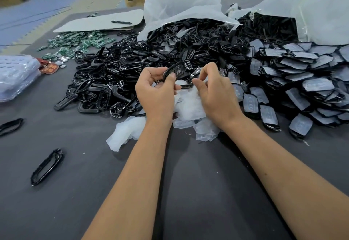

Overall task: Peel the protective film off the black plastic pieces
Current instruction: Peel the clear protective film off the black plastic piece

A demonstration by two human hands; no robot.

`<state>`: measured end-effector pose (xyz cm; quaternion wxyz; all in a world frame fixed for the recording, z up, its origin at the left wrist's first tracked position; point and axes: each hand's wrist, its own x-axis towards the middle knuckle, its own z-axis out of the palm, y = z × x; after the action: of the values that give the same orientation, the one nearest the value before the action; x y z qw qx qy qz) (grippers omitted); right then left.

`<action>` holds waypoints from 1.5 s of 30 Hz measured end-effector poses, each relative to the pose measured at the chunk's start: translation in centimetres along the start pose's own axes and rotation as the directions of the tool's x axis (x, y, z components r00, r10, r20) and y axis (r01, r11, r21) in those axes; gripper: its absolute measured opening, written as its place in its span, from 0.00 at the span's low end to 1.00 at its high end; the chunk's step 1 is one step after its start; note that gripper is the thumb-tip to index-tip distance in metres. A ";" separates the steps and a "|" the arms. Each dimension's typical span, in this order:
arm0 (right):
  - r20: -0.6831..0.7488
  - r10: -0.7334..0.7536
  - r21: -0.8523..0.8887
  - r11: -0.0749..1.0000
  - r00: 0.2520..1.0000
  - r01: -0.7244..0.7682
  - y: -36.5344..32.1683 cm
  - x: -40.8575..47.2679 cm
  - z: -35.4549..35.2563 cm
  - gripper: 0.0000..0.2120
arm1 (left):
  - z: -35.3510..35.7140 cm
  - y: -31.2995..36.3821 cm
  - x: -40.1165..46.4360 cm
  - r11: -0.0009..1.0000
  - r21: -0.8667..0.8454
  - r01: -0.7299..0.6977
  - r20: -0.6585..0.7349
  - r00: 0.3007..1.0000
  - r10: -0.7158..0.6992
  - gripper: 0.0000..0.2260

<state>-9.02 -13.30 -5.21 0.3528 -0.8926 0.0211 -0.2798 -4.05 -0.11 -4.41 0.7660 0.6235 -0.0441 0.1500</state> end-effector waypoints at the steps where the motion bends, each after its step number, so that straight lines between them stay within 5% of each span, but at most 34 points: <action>1: 0.006 -0.016 -0.020 1.000 1.000 0.016 -0.1 0.0 0.1 0.10 | 0.1 0.1 -0.2 1.000 0.012 -0.020 0.005 1.000 0.020 0.08; 5: -0.026 -0.072 0.023 0.997 0.997 0.072 -0.1 -0.1 0.2 0.09 | 0.9 -0.3 -1.3 0.979 0.203 -0.027 0.034 0.999 0.020 0.08; 9: -0.116 -0.095 0.190 0.975 0.989 0.116 -0.2 -0.1 0.2 0.08 | 1.0 -0.8 -2.2 0.844 0.525 -0.109 0.110 0.992 0.060 0.06; 12: -0.227 -0.041 0.331 0.936 0.973 0.117 0.0 0.1 0.1 0.09 | 1.2 -0.8 -2.3 0.804 0.567 -0.177 0.149 0.983 0.112 0.07; 16: -0.164 0.180 0.533 0.844 0.970 -0.067 0.3 0.4 -0.3 0.11 | 0.9 -0.6 -1.8 0.901 0.433 -0.020 0.069 0.998 -0.011 0.07; 18: -0.037 0.287 0.683 0.706 0.957 -0.185 0.4 0.6 -0.7 0.12 | 0.7 -0.4 -1.4 0.941 0.333 0.065 0.023 0.997 -0.077 0.07; 22: 0.306 0.321 0.924 0.125 0.896 -0.361 0.6 0.9 -2.0 0.16 | 0.4 -0.1 -0.9 0.974 0.183 0.133 0.032 0.989 -0.141 0.08; 24: 0.366 0.284 0.921 0.029 0.886 -0.389 0.9 0.9 -2.4 0.16 | 0.3 0.0 -0.7 0.978 0.154 0.142 0.053 0.987 -0.152 0.08; 31: 0.384 0.184 0.916 0.046 0.905 -0.398 0.3 1.0 -1.9 0.14 | 0.1 0.2 -0.4 0.980 0.116 0.162 0.101 0.980 -0.174 0.10; 34: 0.333 0.217 0.918 0.149 0.918 -0.368 0.3 0.9 -1.7 0.04 | 0.1 0.1 -0.3 0.979 0.093 0.181 0.112 0.975 -0.191 0.10; 39: 0.217 0.267 0.903 0.311 0.939 -0.297 0.1 0.6 -1.2 0.15 | 0.0 -0.1 -0.2 0.975 0.083 0.207 0.142 0.966 -0.217 0.09; 45: 0.185 0.281 0.861 0.416 0.942 -0.293 0.3 0.7 -0.8 0.08 | -0.1 -0.1 -0.1 0.974 0.095 0.204 0.154 0.964 -0.217 0.07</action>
<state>-8.82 -14.16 -4.59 0.8024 -0.5681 0.0247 -0.1810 -4.17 -0.04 -4.58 0.7463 0.6645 -0.0345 0.0177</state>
